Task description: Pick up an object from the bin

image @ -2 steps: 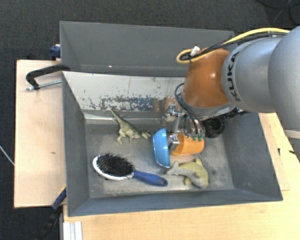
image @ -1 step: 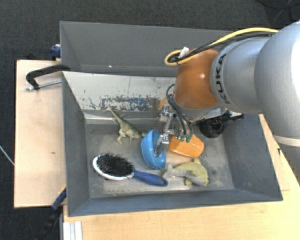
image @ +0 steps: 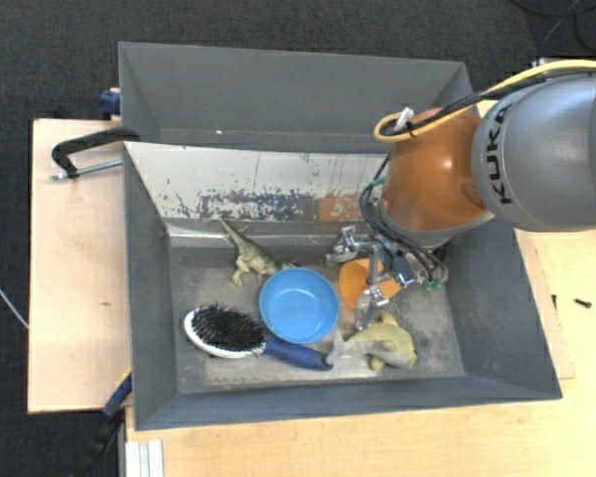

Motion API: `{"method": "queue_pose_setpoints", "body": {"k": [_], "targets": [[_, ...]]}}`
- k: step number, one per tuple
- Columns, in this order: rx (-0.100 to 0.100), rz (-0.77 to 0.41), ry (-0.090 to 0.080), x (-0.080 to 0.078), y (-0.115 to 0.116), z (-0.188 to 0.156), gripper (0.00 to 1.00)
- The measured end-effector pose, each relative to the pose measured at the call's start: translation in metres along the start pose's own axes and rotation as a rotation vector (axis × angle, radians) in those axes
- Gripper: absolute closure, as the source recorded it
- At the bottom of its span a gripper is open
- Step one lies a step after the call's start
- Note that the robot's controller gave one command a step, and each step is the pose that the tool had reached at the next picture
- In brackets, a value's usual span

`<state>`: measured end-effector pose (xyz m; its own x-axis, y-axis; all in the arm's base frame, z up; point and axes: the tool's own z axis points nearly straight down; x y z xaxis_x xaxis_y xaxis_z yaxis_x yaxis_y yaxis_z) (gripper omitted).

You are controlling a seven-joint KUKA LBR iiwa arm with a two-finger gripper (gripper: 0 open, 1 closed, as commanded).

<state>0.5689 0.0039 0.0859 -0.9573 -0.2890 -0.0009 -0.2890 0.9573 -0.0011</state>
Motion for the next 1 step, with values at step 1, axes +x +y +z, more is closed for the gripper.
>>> {"method": "queue_pose_setpoints", "body": {"k": [1], "targets": [[-0.002, 0.0, -0.001, -0.0006, 0.0019, 0.0004, 1.0]]}}
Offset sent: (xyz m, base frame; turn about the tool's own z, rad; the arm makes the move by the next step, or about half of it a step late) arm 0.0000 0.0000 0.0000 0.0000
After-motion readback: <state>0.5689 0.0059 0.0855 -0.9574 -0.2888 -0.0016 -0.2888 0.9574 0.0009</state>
